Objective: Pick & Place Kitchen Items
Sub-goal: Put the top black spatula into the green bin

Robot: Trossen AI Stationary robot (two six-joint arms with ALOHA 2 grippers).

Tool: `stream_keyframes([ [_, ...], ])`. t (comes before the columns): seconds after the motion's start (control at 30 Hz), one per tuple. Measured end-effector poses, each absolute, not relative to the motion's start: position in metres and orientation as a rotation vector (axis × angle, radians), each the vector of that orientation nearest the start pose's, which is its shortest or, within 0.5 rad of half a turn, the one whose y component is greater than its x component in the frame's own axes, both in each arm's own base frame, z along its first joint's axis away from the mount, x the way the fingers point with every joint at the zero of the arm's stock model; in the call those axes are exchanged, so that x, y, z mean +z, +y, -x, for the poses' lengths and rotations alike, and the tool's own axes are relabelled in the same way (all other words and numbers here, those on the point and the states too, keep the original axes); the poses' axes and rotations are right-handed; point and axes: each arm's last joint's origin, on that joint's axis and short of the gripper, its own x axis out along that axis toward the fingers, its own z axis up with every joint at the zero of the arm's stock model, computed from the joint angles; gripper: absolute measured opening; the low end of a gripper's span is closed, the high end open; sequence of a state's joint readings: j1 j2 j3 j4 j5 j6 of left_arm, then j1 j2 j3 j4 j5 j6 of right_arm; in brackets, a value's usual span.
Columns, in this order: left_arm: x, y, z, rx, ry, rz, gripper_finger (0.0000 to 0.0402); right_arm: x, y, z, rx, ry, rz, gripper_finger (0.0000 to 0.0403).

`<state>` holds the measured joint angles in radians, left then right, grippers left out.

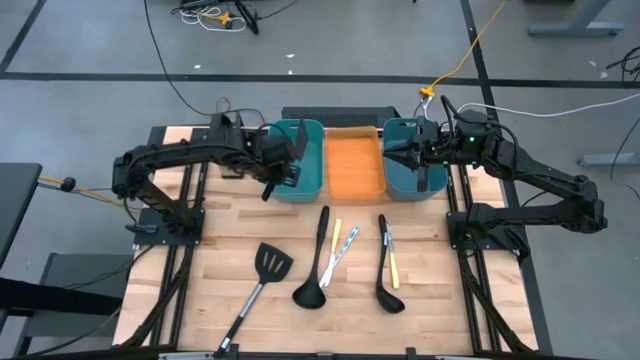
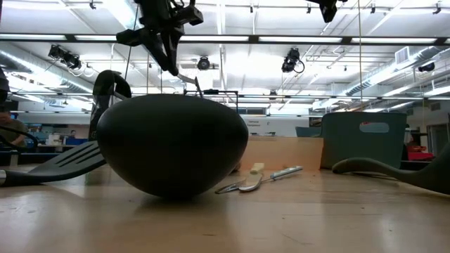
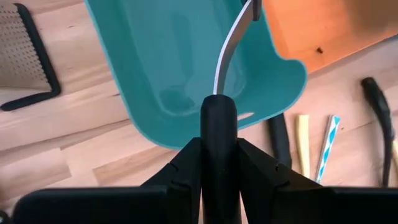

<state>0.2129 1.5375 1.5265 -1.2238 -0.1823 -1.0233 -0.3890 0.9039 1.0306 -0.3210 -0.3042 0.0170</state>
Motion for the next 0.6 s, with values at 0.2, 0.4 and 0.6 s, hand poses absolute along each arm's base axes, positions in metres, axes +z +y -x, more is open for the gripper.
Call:
stream_keyframes([
  [0.2,0.333,0.073,-0.277,0.944,0.990,0.871,0.0081,0.383,-0.062,-0.175,-0.086,0.182,-0.083,0.0027],
  [0.4,0.331,0.079,-0.277,0.937,0.986,0.856,0.0083,0.383,-0.062,-0.175,-0.086,0.182,-0.083,0.0027],
  [0.6,0.313,0.079,-0.279,0.938,1.010,0.854,0.0081,0.383,-0.062,-0.175,-0.086,0.182,-0.085,0.0027],
])
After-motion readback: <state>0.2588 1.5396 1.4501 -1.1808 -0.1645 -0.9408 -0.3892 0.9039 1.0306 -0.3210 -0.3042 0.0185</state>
